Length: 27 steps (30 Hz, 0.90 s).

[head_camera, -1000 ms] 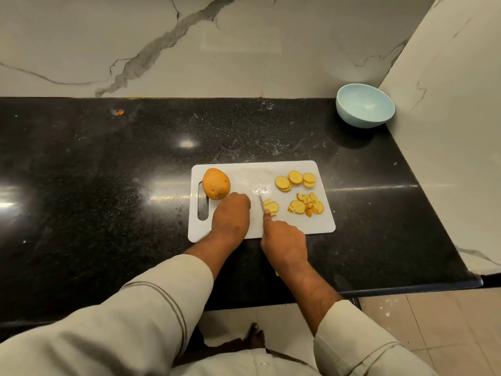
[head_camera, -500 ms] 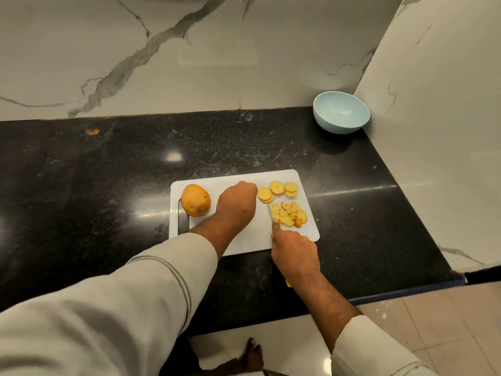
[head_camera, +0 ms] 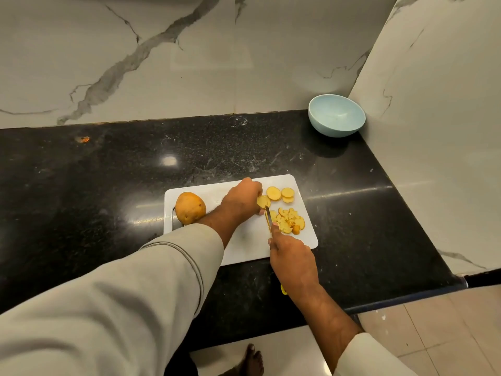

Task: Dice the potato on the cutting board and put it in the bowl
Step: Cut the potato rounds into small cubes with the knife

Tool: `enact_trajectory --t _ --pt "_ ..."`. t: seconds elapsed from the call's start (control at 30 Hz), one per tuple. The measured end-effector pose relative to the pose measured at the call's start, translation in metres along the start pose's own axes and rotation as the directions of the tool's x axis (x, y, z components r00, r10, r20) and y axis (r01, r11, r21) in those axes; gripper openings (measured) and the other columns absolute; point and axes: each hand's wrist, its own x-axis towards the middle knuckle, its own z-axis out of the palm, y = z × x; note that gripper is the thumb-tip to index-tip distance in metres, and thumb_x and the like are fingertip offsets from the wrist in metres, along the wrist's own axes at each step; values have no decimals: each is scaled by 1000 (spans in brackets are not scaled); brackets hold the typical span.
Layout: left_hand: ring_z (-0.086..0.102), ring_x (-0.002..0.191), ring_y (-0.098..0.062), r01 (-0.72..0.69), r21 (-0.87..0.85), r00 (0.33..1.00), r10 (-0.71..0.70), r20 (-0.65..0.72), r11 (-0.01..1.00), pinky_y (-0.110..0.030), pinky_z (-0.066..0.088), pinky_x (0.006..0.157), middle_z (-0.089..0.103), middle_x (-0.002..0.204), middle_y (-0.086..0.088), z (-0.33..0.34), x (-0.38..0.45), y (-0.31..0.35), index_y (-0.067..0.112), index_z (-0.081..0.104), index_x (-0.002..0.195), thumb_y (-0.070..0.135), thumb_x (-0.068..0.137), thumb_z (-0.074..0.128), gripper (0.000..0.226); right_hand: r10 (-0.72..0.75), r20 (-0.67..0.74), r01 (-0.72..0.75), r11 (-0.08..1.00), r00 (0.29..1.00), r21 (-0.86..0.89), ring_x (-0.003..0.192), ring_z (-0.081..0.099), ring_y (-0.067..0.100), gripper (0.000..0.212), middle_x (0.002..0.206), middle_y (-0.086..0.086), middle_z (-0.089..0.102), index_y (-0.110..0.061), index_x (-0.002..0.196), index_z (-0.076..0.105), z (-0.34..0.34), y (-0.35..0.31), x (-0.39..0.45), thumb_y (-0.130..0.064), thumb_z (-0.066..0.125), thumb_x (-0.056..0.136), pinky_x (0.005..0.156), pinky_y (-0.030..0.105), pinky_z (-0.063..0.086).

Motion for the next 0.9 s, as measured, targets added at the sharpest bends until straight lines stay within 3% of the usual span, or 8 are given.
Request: enact_trajectory --t 0.13,0.23,0.4,0.53,0.7,0.9 --pt "53 89 -22 46 -74 998 -49 -33 996 -31 46 70 53 106 -5 -5 -12 -6 16 57 101 29 68 85 44 -19 -9 20 999 1000 34 80 63 14 45 96 -1 68 -21 147 38 0 -1 1 -31 40 103 72 29 56" --pt "53 86 -20 50 -79 999 -50 -4 996 -31 46 68 54 102 -3 1 -37 -19 18 57 98 29 68 84 42 -2 -35 6 991 999 131 85 63 15 45 100 1 68 -23 145 41 3 -3 -1 -32 45 101 76 30 55" --pt "53 94 -14 10 -112 999 -5 45 994 -32 50 83 49 108 3 9 -77 -44 30 58 117 19 69 84 55 -9 -3 10 975 1000 222 98 61 15 48 109 3 67 -21 144 43 9 -7 -7 -31 52 98 87 28 50" --pt "47 97 -8 51 -308 998 -58 -13 950 -23 40 84 51 115 2 14 -91 -50 29 47 138 19 65 87 84 24 34 -33 961 999 273 105 59 17 49 116 5 63 -17 142 46 9 -11 -12 -27 56 95 93 31 50" --pt "56 104 -18 111 -342 986 -147 -83 933 -30 47 91 56 111 0 22 -95 -48 19 64 123 25 68 86 60 7 71 -23 974 997 226 110 59 18 46 123 5 63 -18 141 48 10 -23 -16 -30 50 97 94 32 48" --pt "59 99 -19 110 -339 989 -137 -55 934 -27 46 84 57 104 0 19 -93 -51 21 69 118 20 70 85 50 29 125 -58 971 992 231 116 55 19 47 129 6 58 -15 144 43 6 -30 -7 -28 46 98 96 30 45"
